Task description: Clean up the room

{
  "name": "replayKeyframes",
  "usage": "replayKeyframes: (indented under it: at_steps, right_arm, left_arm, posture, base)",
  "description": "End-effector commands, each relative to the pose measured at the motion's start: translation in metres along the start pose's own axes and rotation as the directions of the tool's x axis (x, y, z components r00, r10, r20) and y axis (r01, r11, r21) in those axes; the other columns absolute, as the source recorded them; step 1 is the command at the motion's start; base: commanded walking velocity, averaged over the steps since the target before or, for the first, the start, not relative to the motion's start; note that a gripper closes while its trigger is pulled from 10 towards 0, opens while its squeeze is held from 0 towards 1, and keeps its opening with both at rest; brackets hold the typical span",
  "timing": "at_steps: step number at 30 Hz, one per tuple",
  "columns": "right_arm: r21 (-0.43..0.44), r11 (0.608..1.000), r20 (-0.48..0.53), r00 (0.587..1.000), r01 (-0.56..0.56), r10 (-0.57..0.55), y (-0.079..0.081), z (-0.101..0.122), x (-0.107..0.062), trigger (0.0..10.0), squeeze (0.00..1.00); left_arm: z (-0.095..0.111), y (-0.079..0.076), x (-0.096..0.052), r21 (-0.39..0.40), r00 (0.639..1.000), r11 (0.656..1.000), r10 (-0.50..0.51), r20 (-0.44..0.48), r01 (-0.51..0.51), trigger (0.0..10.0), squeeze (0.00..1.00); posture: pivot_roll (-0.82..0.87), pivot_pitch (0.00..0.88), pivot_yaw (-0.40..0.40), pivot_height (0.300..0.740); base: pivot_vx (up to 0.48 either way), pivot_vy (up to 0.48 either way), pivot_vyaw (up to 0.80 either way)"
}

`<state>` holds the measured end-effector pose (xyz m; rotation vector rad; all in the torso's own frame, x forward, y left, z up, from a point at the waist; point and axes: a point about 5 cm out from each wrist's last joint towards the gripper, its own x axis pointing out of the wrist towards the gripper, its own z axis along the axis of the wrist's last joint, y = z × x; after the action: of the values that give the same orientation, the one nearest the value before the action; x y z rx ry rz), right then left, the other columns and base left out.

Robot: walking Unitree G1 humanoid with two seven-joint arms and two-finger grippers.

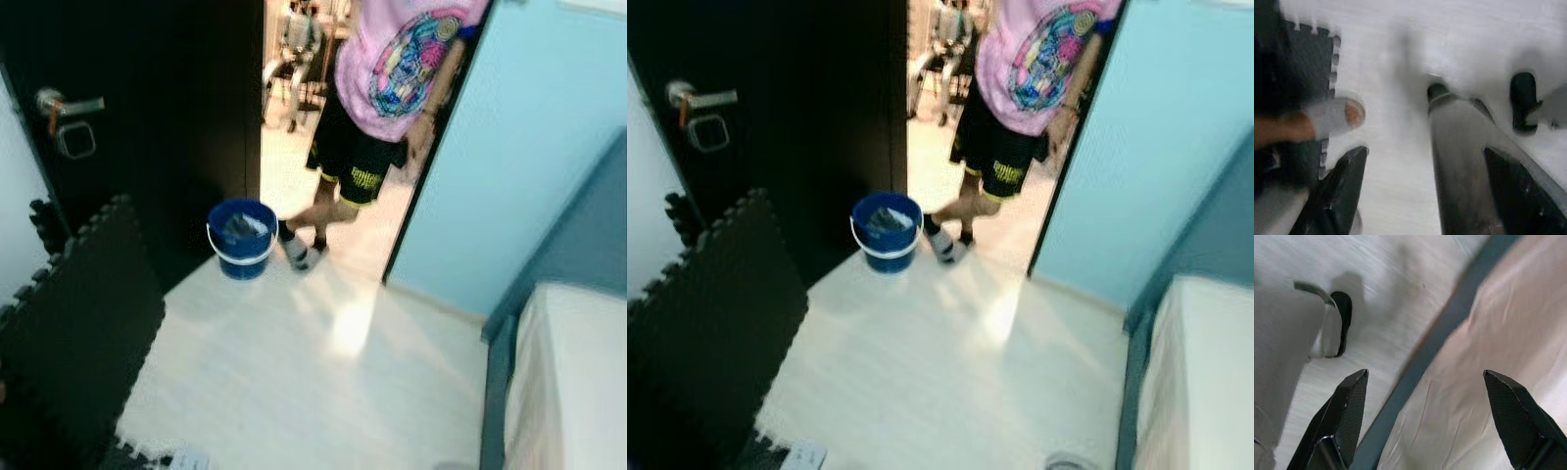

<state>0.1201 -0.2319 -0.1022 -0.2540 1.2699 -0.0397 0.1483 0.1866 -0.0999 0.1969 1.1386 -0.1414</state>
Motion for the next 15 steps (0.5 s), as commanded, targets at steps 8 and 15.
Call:
replayKeyframes:
  at_steps: [8, 15]
  right_arm:
    - [0.009, 1.0, -0.011, 1.0, 0.02, -0.02, -0.0041, -0.0031, -0.0003, 10.0, 0.0]
    - [0.005, 1.0, -0.014, 1.0, 0.029, -0.028, -0.0068, -0.0048, -0.0005, 10.0, 0.0]
  left_arm:
    - [0.0005, -0.0017, 0.0003, 0.011, 1.0, 1.0, -0.006, -0.005, 0.006, 10.0, 0.0]
    - [0.0009, -0.0015, 0.0003, 0.012, 1.0, 1.0, -0.004, -0.002, 0.004, 10.0, 0.0]
  posture:
    - [0.04, 0.0, -0.072, 0.74]
    - [0.04, 0.0, -0.073, 0.74]
  base:
    - [0.0, 0.0, -0.78]
    - [0.0, 0.0, -0.78]
